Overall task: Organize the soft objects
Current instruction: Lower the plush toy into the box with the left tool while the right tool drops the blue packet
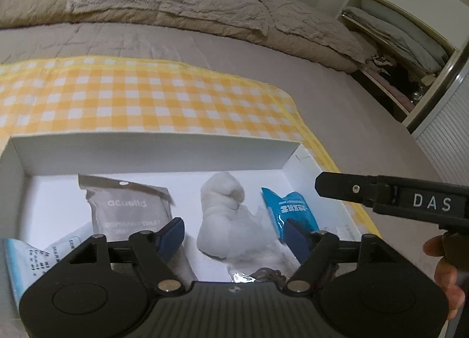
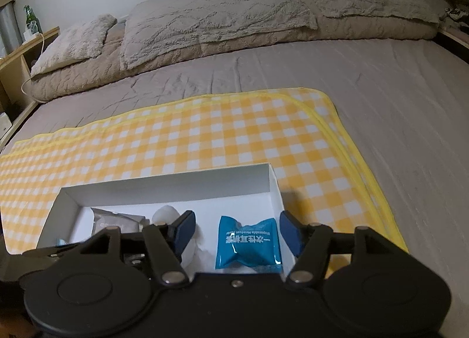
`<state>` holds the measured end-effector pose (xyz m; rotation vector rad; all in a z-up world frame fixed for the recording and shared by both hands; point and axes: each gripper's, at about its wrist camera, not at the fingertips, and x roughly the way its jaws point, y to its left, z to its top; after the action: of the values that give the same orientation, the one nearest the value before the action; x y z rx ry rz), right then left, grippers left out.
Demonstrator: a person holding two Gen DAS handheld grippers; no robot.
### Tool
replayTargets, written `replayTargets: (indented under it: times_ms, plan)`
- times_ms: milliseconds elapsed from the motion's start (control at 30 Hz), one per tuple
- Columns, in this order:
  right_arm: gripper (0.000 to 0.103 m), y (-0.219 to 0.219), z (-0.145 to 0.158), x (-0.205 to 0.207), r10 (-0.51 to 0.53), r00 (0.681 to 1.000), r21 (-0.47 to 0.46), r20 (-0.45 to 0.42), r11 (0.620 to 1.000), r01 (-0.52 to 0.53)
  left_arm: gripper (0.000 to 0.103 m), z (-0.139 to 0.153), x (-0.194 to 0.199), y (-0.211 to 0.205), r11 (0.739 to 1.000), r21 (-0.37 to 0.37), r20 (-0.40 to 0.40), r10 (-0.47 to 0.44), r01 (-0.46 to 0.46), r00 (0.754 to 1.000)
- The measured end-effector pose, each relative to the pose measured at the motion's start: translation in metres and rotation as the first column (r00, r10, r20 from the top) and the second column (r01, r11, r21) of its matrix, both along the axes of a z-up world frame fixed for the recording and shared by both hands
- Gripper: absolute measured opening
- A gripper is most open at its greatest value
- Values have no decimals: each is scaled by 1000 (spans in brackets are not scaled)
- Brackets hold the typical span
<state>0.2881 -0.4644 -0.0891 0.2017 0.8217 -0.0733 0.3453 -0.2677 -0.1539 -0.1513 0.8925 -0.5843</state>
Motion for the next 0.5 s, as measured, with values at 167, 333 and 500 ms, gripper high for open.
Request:
replayTargets:
  times_ms: [167,333,500]
  plan:
    - [64,1,9,-11,-4,1000,2,14,1000,4,81,14,-8,3,1000,15,21,-6,6,1000]
    - [65,4,22,-23,-6,999,-4,32,1000,6,84,38,-19,12,999,36,65,-14,12,998]
    - [65,7,42,-37,-6,998,-5,63,1000,6,85,63,-29,25,999,42,100,5,-9,995]
